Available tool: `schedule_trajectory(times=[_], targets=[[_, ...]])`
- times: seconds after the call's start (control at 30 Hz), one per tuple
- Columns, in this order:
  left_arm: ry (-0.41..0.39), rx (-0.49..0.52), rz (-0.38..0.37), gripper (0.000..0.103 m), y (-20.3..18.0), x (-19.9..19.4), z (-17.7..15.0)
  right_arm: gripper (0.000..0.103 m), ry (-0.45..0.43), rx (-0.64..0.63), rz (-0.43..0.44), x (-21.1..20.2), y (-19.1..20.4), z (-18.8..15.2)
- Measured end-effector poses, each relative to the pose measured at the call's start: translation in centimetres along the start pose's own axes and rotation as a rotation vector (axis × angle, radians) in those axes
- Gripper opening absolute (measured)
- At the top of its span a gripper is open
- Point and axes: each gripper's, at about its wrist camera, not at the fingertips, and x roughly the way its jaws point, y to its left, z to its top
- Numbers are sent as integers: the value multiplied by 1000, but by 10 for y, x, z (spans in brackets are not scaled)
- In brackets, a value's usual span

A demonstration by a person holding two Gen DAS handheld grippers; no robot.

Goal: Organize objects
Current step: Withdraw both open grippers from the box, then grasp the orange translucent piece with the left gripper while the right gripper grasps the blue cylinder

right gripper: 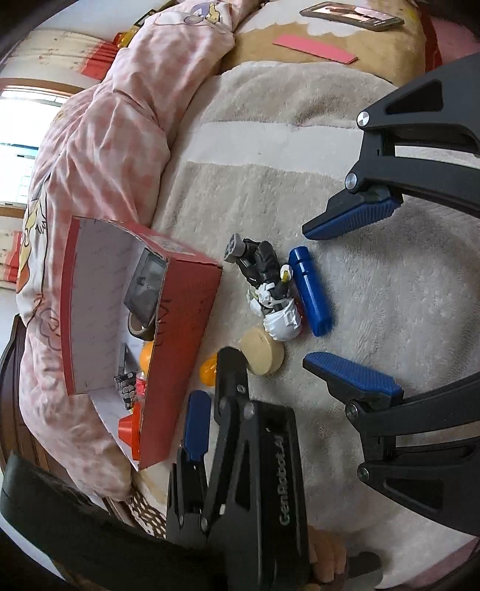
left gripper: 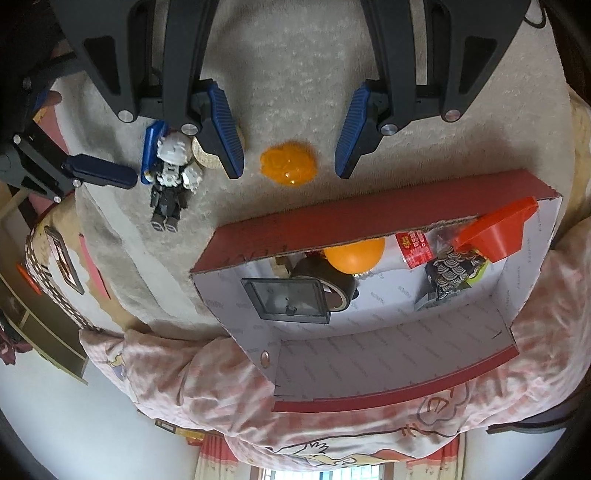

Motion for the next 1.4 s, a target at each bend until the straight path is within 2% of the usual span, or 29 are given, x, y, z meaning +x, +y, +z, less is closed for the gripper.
schedule_trajectory(times=[0.23, 0.5, 0.6, 0.67, 0.77, 0.83, 0.87, 1.03, 1.4], targets=[[28, -21, 24, 52, 5, 11, -1, 65, 14, 25, 26, 6, -7, 2], [19, 6, 46, 51, 1, 12, -1, 65, 18, 36, 35, 9, -8, 2], [12, 19, 52, 42, 1, 10, -2, 65, 18, 37, 35, 9, -7, 2], [7, 27, 49, 31, 0, 8, -3, 65, 18, 37, 34, 8, -7, 2], [2, 37, 46, 30, 0, 6, -4, 61, 16, 33, 32, 8, -6, 1], [0, 40, 43, 30, 1, 4, -5, 52, 13, 28, 30, 7, -4, 1], [-2, 41, 41, 30, 1, 4, -6, 51, 13, 27, 29, 7, -2, 1], [-7, 41, 34, 30, 3, -2, -8, 51, 11, 39, 10, 5, 1, 1], [-46, 36, 27, 30, 10, -21, -10, 51, 8, 59, 31, -13, 12, -5]])
